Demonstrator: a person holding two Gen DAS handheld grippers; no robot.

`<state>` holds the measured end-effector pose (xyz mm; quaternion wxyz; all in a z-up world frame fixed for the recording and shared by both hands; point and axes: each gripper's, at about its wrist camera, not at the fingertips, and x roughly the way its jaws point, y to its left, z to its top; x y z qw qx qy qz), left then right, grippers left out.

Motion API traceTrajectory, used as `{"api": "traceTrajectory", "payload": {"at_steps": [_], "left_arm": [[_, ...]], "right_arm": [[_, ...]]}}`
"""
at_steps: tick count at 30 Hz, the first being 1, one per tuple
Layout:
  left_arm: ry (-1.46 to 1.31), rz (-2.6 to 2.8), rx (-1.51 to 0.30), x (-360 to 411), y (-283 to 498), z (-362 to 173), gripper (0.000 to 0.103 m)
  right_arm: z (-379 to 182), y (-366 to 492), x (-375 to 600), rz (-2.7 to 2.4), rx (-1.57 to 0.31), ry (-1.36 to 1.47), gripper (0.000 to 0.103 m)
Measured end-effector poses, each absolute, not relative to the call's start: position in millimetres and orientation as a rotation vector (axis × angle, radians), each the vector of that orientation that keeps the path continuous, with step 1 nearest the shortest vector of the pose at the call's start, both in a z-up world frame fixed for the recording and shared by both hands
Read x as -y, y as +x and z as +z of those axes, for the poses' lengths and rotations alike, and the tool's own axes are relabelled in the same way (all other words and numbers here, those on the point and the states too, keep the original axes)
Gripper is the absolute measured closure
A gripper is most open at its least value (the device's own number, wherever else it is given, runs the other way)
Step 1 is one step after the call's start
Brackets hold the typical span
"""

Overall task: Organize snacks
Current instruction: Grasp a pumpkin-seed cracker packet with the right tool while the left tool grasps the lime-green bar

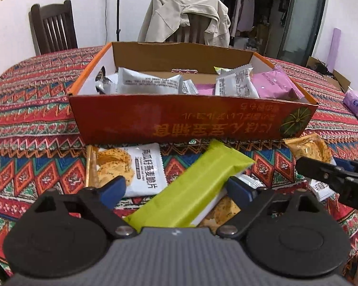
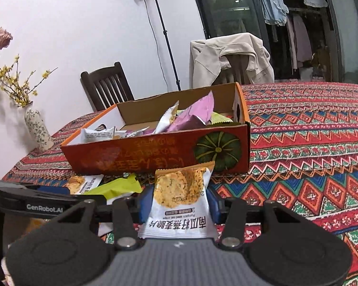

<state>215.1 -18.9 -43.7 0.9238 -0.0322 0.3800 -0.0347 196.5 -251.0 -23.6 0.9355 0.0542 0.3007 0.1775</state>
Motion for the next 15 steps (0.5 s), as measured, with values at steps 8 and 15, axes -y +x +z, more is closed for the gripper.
{"api": "traceTrajectory", "payload": {"at_steps": [8, 15], "left_arm": [[-0.104, -0.114, -0.787, 22.2, 211.0, -42.3, 0.045], [-0.183, -0.132, -0.79, 15.5, 205.9, -41.6, 0.064]], "right_arm": [[-26.0, 195.1, 248.7, 0.367, -0.616, 0.109, 0.055], [-26.6, 192.3, 246.4, 0.369, -0.613, 0.101, 0.054]]}}
